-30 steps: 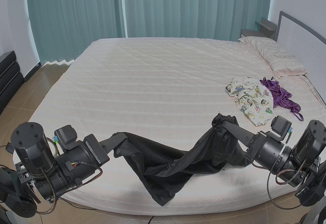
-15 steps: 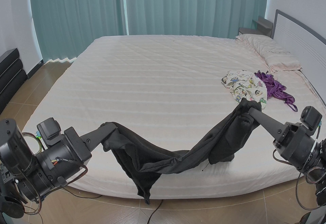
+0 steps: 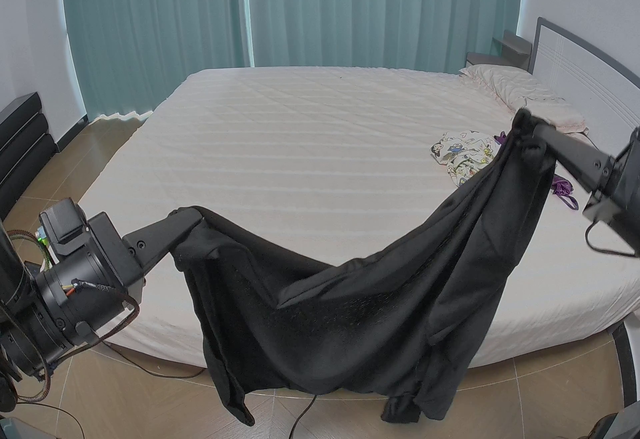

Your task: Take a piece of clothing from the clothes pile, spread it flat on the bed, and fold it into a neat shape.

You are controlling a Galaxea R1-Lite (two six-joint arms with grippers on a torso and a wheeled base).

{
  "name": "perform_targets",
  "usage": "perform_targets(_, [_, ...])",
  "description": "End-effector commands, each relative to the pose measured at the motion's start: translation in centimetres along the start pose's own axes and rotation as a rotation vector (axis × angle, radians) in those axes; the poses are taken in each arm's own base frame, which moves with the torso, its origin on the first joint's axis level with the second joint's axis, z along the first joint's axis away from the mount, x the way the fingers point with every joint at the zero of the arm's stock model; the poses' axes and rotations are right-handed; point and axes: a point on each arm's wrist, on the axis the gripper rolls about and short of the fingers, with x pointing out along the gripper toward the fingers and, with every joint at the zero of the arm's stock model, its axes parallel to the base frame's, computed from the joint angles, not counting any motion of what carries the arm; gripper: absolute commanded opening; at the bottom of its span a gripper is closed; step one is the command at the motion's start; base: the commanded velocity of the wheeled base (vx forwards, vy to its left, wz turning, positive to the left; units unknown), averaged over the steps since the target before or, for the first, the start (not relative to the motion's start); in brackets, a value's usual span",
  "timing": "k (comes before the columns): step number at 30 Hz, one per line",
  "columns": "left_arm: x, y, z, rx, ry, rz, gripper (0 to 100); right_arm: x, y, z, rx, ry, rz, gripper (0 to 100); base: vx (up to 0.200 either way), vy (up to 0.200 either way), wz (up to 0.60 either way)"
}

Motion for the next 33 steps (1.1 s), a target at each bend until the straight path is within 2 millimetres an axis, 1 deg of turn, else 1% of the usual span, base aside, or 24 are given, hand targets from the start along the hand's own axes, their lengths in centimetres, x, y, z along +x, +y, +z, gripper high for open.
perform_targets(1, [1.3,-0.6,0.6,0.023,0.005,0.028,0,2.4,-2.1,3.4,-0.010,-0.080,-0.106,0,0.000,0.000,0.00])
perform_targets(2, [1.8,-0.3,0.3,0.021,0.023,0.041,0,2.4,-2.1,3.4,-0.010,-0.080,-0.106,0,0.000,0.000,0.00])
perform_targets(3, [2.2,0.0,0.1,0.021,0.036,0.056,0,3.4,-3.6,3.3,-0.006,-0.068,-0.142,0,0.000,0.000,0.00])
perform_targets(5, [3.5,0.7,-0.5,0.022,0.055,0.096,0,4.3,-5.3,3.3,-0.008,-0.058,-0.177,0,0.000,0.000,0.00])
perform_targets(6, [4.0,0.9,-0.7,0.023,0.064,0.107,0,4.5,-5.8,3.2,-0.007,-0.055,-0.188,0,0.000,0.000,0.00])
perform_targets(7, [4.0,0.9,-0.7,0.023,0.064,0.107,0,4.5,-5.8,3.2,-0.007,-0.055,-0.188,0,0.000,0.000,0.00])
perform_targets(8, [5.2,1.4,-1.1,0.018,0.082,0.133,0,5.1,-7.2,3.0,-0.003,-0.049,-0.213,0,0.000,0.000,0.00])
perform_targets(9, [5.6,1.5,-1.3,0.012,0.090,0.140,0,5.3,-7.7,3.0,-0.002,-0.049,-0.225,0,0.000,0.000,0.00])
perform_targets(12, [6.6,1.7,-1.4,-0.011,0.095,0.152,0,5.9,-9.5,2.7,0.004,-0.038,-0.264,0,0.000,0.000,0.00])
perform_targets(13, [6.6,1.7,-1.4,-0.011,0.095,0.152,0,5.9,-9.5,2.7,0.004,-0.038,-0.264,0,0.000,0.000,0.00])
perform_targets(14, [7.2,1.9,-1.2,-0.016,0.090,0.159,0,6.2,-10.5,2.5,0.004,-0.032,-0.285,0,0.000,0.000,0.00])
perform_targets(15, [7.2,2.0,-1.3,-0.016,0.092,0.162,0,6.2,-10.6,2.4,0.005,-0.030,-0.287,0,0.000,0.000,0.00])
perform_targets(16, [7.7,2.3,-1.2,-0.019,0.095,0.173,0,6.6,-11.2,2.3,0.001,-0.031,-0.296,0,0.000,0.000,0.00])
perform_targets(19, [8.9,3.3,-1.6,-0.019,0.109,0.208,0,7.4,-12.2,2.1,-0.004,-0.036,-0.299,0,0.200,0.000,0.00])
perform_targets(22, [9.4,3.6,-1.4,-0.022,0.108,0.212,0,8.1,-12.9,1.9,-0.008,-0.033,-0.305,0,0.200,0.000,0.00])
perform_targets(30, [11.2,4.3,-1.2,-0.028,0.122,0.217,0,9.0,-13.4,2.1,-0.016,-0.036,-0.305,0,0.200,0.000,0.00])
perform_targets(33, [12.1,4.9,-0.7,-0.032,0.109,0.229,0,9.4,-13.9,2.2,-0.017,-0.041,-0.309,0,0.200,0.000,0.00])
